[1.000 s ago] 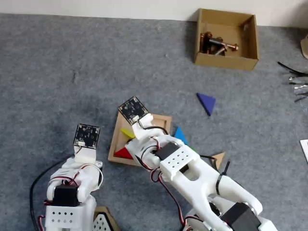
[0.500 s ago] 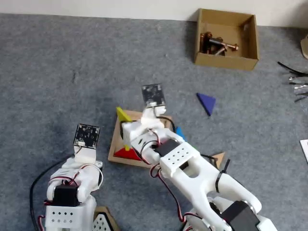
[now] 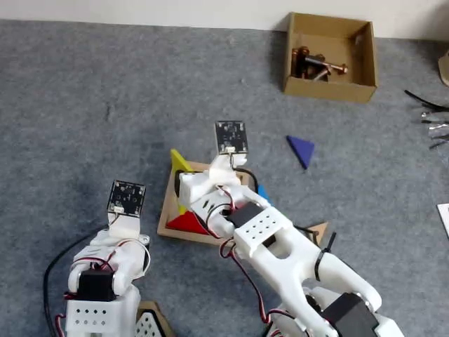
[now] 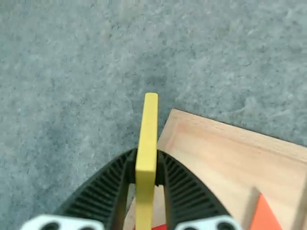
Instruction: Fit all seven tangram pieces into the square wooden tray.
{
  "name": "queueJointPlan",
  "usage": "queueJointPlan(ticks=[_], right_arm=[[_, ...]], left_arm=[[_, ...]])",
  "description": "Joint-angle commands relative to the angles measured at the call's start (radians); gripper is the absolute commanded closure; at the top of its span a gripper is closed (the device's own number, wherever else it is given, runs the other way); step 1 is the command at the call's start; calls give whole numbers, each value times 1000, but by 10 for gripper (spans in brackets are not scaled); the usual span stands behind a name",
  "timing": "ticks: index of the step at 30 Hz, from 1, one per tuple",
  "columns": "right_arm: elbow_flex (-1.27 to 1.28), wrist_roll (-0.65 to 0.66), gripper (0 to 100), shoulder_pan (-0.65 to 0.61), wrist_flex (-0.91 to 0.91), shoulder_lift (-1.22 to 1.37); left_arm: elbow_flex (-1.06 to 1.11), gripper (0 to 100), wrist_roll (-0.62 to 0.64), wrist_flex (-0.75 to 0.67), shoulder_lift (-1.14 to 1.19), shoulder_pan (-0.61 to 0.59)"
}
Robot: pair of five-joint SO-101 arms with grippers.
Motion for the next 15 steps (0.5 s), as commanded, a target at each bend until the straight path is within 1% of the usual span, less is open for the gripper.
queueJointPlan(ticks=[1,4,8,10,15], right_arm=[[-2,-6,991,12,-44,-12],[42,-8,991,12,-142,-7],[154,-8,991,12,-423,51],[194,-8,991,12,-535,93],[240,-8,993,10,-714,162]], left_arm=[[19,995,-9,5,-5,-10],[19,995,-9,5,-5,-10],[19,995,-9,5,-5,-10],[19,995,-9,5,-5,-10],[19,995,-9,5,-5,-10]])
